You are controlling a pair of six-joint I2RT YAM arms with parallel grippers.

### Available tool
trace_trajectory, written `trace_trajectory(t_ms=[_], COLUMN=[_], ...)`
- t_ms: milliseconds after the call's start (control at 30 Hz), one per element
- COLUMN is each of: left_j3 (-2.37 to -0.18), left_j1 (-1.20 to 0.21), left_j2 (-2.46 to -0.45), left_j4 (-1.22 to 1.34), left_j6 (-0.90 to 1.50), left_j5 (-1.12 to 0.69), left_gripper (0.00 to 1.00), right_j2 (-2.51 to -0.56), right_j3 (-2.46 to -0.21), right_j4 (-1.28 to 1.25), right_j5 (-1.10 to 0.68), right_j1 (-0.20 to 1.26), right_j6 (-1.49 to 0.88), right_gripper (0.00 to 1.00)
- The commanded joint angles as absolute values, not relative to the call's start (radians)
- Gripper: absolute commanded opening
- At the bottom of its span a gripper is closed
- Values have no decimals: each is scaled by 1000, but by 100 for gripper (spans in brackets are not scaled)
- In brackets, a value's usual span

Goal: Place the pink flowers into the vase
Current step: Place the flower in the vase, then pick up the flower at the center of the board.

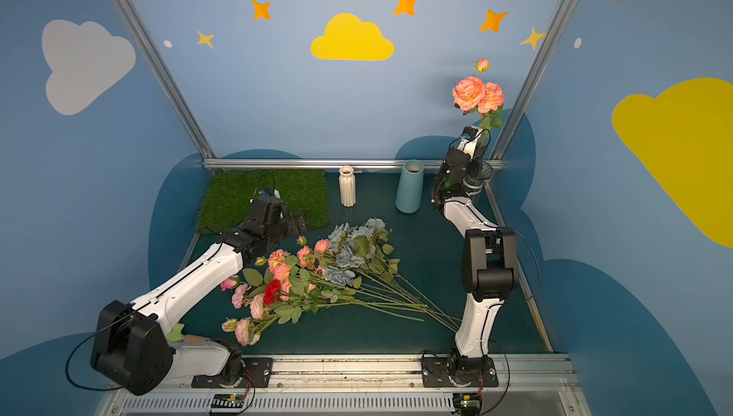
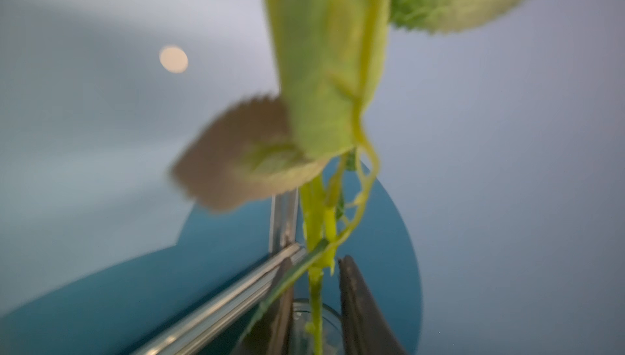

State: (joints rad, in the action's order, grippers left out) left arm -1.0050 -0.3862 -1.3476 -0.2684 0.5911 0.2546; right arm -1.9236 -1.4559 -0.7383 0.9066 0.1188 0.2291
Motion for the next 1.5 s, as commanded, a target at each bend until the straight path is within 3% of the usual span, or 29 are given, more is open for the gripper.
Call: trace_trajectory(t_ms=[0,233,500,767,1067,1267,1467], left_j3=[-1012,-1018,-1063,-1122,-1169,-1201,-1218], left_j1=[-382,-383,-421,-471,-509,-558,-653], left_j2=[-1363,-1363,-1371,-1369,-1338,-1309,-1295], left_j4=[-281,-297,-384,-497,-583,-654,-753], left_j6=[601,617,633,663,709,715,758], left_j5=[250,268,364,439,445,487,556], left_gripper=[100,100,100,100,100,100,100], right_j2=[-1889,-1809,-1699,-1649,-1588,-1514,-1443], right_j3=[-1446,-1429,-1478,-1529,-1501,-1391,-1276], right_j4=[-587,-293,229,559,745,815,795], right_j5=[909,876,722,543,418,136,44], right_j1=[109,109,121,174,244,271,359], right_j6=[97,-52,-263,-284,-347,-389,-381], right_gripper=[42,55,57,56,56,54,53])
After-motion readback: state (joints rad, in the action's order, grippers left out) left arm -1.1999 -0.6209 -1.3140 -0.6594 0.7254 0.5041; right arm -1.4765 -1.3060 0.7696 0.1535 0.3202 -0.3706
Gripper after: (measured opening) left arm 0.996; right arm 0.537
